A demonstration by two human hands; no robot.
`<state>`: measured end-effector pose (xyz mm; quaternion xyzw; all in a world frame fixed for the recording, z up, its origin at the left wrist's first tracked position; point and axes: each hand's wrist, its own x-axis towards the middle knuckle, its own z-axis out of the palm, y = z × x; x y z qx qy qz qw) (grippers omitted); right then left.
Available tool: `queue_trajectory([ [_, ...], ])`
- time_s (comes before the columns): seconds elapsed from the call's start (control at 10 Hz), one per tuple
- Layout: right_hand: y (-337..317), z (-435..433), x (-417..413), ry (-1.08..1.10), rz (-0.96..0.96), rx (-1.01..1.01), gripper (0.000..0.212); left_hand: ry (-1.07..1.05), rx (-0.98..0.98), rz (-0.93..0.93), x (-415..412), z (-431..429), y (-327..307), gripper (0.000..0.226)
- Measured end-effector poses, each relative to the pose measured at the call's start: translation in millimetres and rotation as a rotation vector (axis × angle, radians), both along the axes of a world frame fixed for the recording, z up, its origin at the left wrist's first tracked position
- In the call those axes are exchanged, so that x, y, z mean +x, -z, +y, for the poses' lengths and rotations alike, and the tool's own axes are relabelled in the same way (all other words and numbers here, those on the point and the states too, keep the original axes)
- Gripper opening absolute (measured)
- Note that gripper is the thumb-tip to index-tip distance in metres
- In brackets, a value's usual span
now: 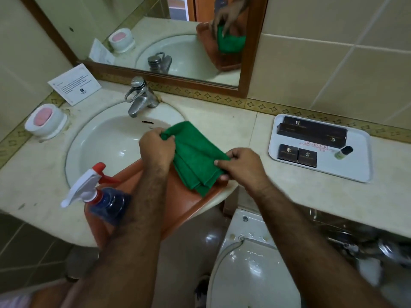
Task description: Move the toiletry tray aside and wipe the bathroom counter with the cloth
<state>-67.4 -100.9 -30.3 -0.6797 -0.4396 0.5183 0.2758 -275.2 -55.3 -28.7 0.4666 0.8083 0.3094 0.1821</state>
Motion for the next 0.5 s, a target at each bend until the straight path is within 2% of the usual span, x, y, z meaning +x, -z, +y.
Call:
queue_trajectory([
  [0.1, 20.5, -6.9, -5.2, -0.061, -0.186, 0.015, 0.013, 0.019, -0.114, 0.021, -3.4, -15.8, 30.5, 0.030],
  [0.2, 28.9, -10.8, -7.6, -0.226, -0.571, 0.046, 0.024, 0.082, -0.181, 0.037, -0.4, -22.9, 48.0, 0.024],
  [0.3, 32.8, -15.2, -6.8, -0.308, -0.799, 0.176, 0.046, 0.112, -0.210, 0.196, 1.4, -21.3, 49.3, 0.031],
  [0.4, 20.0, -20.6, 13.3, -0.332, -0.851, 0.304, 0.064, 0.257, -0.141, 0.440, 11.6, -18.7, 30.6, 0.054],
  [0.5, 0.1, -27.9, 52.9, -0.412, -1.004, 0.377, 0.081, 0.574, -0.042, 0.310, 39.4, -21.8, -0.2, 0.069],
])
